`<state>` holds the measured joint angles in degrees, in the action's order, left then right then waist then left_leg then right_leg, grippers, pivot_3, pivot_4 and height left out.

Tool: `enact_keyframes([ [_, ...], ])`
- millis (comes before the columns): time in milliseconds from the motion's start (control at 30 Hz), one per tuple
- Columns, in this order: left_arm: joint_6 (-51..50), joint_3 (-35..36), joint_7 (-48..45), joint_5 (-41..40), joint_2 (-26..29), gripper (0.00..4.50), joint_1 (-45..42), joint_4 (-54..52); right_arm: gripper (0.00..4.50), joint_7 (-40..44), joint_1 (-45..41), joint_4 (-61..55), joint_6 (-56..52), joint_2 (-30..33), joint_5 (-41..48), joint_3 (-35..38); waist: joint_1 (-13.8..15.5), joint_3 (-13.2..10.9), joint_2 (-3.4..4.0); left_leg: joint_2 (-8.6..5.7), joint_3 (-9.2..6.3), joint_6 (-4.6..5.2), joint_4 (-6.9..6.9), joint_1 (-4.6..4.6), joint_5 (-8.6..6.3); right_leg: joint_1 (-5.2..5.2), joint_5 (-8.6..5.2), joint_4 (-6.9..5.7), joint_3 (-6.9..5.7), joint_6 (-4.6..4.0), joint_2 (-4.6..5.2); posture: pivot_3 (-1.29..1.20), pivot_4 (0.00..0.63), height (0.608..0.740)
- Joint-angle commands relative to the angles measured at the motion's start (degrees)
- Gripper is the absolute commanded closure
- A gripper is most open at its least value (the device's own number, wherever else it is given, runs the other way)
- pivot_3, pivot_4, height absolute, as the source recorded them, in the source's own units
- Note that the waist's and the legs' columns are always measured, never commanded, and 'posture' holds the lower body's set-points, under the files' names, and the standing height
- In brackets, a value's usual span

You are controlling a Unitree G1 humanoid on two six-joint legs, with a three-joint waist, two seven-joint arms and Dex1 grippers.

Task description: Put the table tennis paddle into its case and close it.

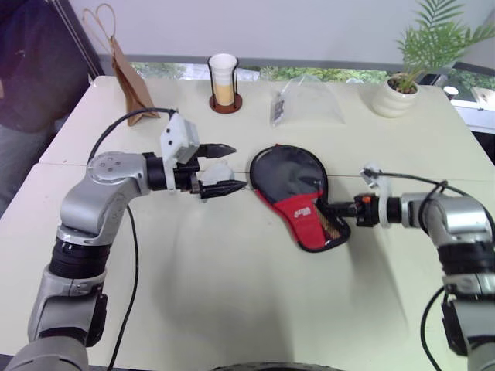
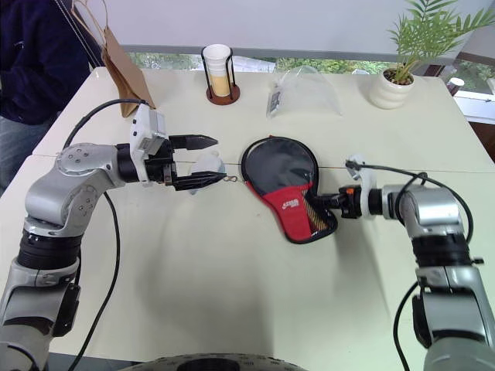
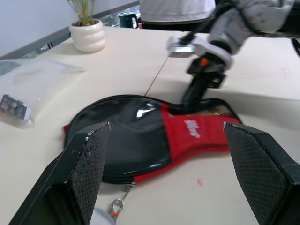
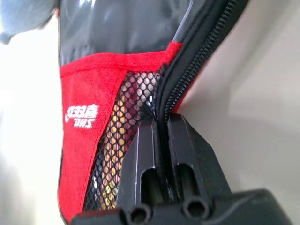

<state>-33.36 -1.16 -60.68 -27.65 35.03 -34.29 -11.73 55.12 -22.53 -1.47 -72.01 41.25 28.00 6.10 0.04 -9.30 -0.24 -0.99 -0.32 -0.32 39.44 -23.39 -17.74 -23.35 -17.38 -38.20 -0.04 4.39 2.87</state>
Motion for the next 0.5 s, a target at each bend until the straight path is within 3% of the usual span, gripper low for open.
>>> enact_keyframes([
  [33, 0.2, 1.4, 0.2, -1.3, 1.1, 0.49, -0.1, -2.3, 4.48, -6.7, 8.5, -16.5, -16.3, -6.1, 5.8, 5.4, 0.3, 0.0, -0.04, 0.00, 0.00, 0.00, 0.00, 0.01, 0.00, 0.00, 0.00, 0.00, 0.00, 0.00, 0.00, 0.00, 0.150, 0.740],
  [300, -0.6, 1.1, 0.2, -2.3, 2.0, 0.49, 0.1, -3.3, 4.48, -30.0, 22.3, -31.3, -20.5, -22.4, 19.9, 18.4, 0.4, 0.2, -0.21, -0.03, 0.00, 0.02, -0.19, 0.12, -0.01, 0.03, 0.00, 0.01, 0.02, 0.00, 0.00, 0.00, 0.150, 0.740],
  [500, -1.2, 1.0, -0.7, -3.0, 2.9, 0.49, 0.1, -3.1, 4.48, -44.6, 28.3, -35.0, -20.5, -26.6, 34.2, 22.2, 0.2, 0.2, -0.21, -0.03, 0.00, 0.01, -0.21, 0.13, 0.00, 0.03, 0.00, 0.02, 0.02, -0.01, -0.01, 0.00, 0.150, 0.740],
])
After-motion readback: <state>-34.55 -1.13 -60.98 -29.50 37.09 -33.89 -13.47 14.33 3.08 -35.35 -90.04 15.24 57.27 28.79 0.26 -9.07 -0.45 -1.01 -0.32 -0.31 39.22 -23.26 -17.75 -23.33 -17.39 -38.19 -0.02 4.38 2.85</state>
